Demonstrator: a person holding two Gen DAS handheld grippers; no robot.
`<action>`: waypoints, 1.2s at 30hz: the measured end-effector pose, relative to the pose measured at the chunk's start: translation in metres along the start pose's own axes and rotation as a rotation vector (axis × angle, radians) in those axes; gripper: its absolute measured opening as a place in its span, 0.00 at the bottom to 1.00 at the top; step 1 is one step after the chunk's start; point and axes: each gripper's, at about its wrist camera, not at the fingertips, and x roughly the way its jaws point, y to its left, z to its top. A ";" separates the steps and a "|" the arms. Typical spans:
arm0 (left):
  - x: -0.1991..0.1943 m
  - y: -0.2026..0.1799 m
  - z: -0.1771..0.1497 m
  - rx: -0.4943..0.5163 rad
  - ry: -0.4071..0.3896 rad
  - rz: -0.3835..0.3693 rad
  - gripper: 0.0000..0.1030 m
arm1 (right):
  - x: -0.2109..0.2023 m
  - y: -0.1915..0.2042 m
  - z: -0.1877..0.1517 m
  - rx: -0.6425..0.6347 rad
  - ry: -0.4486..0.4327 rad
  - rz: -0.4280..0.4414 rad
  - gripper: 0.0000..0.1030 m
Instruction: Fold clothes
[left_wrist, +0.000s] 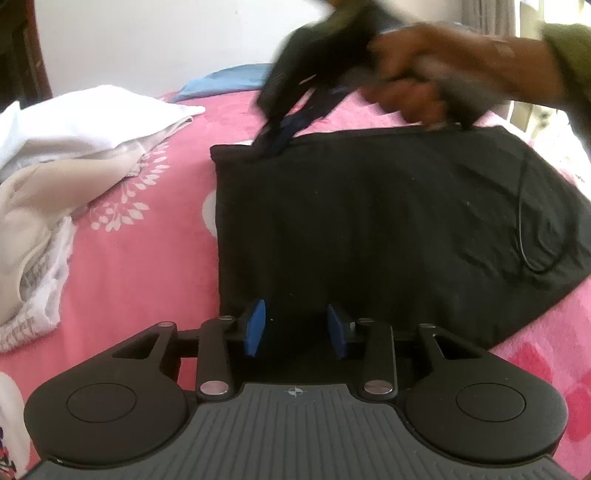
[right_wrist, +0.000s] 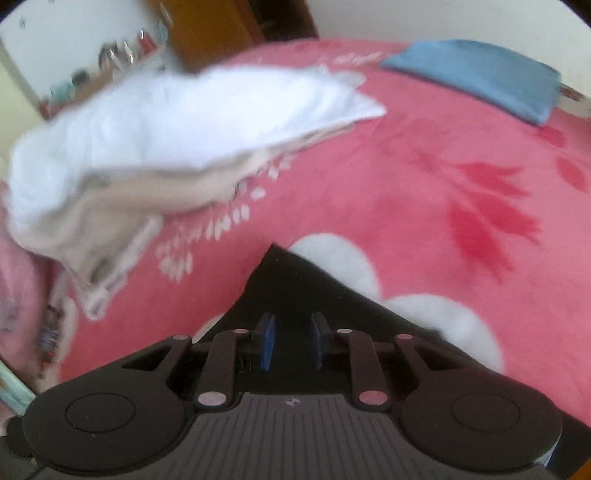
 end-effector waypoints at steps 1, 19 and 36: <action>0.000 -0.001 -0.001 0.007 -0.005 0.003 0.37 | 0.010 -0.002 0.005 0.021 -0.003 -0.023 0.19; 0.001 0.001 -0.001 0.031 0.010 0.000 0.41 | -0.239 -0.161 -0.119 0.377 -0.227 -0.415 0.22; -0.053 0.051 0.009 -0.183 -0.054 0.053 0.45 | -0.335 -0.182 -0.266 0.576 -0.335 -0.391 0.24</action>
